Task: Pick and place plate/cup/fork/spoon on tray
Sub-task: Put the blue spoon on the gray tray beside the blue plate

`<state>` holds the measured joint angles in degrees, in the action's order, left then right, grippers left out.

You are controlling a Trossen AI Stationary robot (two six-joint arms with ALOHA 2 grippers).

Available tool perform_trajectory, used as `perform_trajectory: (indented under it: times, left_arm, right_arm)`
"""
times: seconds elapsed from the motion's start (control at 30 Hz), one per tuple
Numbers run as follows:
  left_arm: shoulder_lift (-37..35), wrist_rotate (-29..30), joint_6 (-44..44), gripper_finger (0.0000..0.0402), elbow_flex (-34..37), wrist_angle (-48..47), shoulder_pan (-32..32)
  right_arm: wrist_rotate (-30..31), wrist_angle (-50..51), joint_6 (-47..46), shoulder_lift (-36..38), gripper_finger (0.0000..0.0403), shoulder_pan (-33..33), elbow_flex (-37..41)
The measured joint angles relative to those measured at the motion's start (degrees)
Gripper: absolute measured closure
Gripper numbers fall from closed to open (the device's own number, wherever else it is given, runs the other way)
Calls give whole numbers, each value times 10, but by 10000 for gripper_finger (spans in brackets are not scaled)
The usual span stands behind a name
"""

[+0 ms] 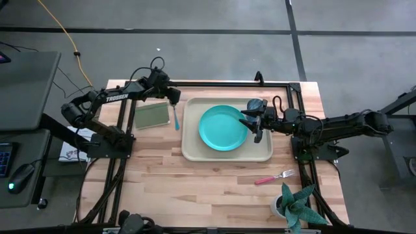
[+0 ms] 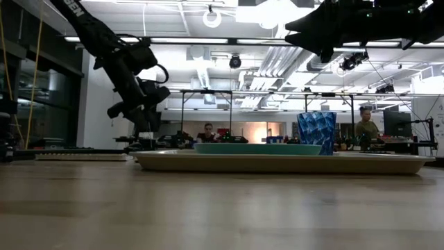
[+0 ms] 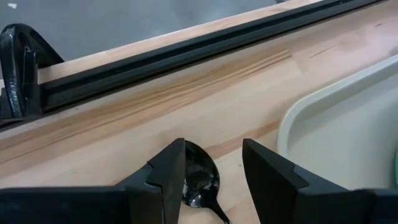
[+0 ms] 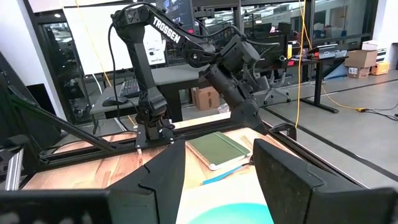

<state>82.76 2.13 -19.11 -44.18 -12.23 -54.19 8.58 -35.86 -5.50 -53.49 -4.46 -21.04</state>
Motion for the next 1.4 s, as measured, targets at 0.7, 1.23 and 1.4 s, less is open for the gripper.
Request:
perform_trajectory:
  times: [0.7, 1.23, 1.4]
  left_arm:
    - [0, 10, 12, 261, 3, -32, 0]
    - [67, 16, -22, 261, 3, 0, -2]
    - [78, 34, -32, 261, 3, 4, -5]
  right_arm:
    - [2, 1, 0, 0, 222, 0, 0]
    - [0, 10, 0, 0, 222, 0, 0]
    - [0, 10, 0, 0, 222, 0, 0]
